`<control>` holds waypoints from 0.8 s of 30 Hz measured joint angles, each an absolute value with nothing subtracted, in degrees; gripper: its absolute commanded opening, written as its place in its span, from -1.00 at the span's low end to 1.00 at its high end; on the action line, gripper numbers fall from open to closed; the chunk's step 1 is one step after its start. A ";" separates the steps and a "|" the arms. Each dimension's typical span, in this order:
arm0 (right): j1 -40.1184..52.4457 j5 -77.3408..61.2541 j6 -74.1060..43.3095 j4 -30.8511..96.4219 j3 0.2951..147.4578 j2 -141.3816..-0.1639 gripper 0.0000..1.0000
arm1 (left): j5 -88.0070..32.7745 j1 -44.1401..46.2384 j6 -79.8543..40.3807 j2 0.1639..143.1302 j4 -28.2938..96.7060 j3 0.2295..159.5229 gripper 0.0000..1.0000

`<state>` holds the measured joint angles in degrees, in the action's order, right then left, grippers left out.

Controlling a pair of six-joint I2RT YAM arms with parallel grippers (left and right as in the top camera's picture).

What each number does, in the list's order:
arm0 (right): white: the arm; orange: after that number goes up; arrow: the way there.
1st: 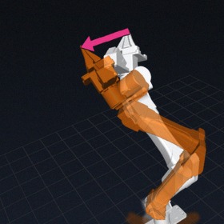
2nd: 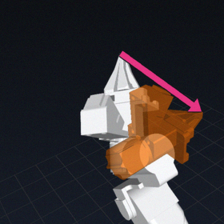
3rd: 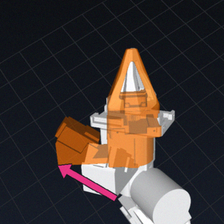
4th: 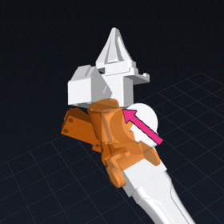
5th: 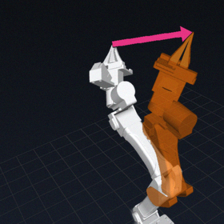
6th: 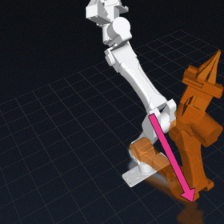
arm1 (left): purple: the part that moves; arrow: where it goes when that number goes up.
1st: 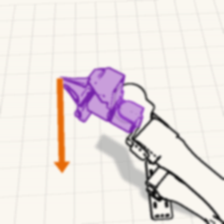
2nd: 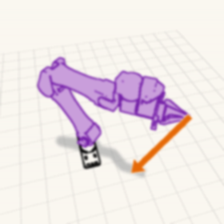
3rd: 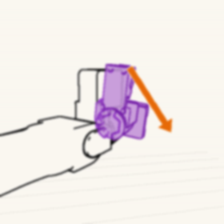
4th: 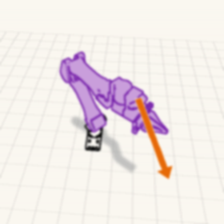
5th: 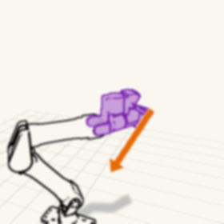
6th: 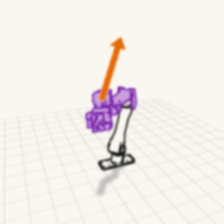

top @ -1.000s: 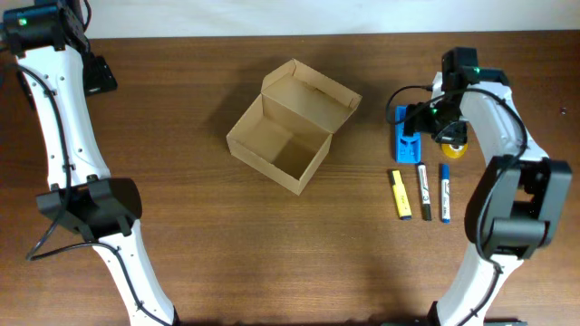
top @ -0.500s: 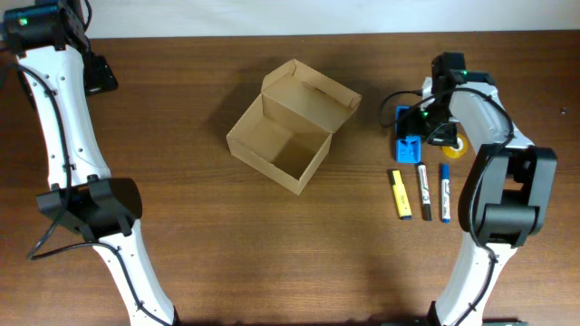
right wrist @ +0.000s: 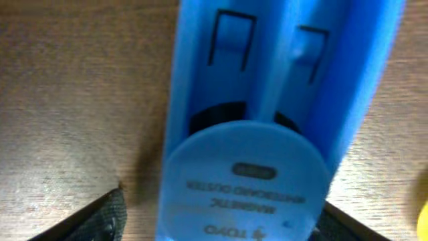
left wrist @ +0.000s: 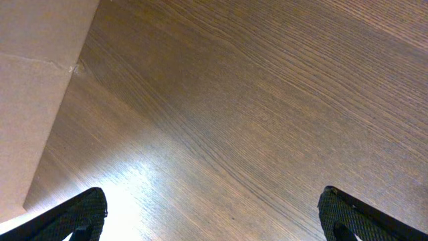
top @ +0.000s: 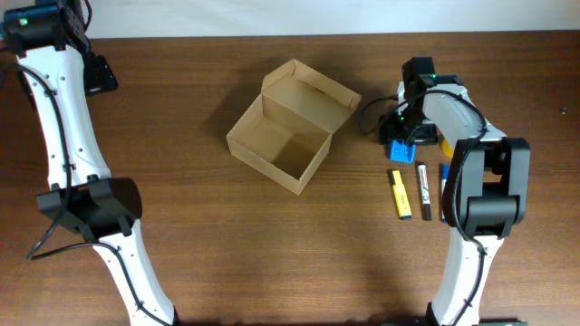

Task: Pack container
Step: 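Grasp the blue whiteboard duster with the right gripper, then carry the blue duster into the box and lower it inside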

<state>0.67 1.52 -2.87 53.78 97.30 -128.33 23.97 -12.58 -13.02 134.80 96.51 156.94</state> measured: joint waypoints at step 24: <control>0.51 2.59 -4.51 65.28 104.55 -128.70 -0.93 | 23.94 -12.58 -13.02 134.80 96.51 156.94 1.00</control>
<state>0.51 2.59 -4.51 65.28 104.55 -128.70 23.94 -12.58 -13.02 134.80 96.51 156.94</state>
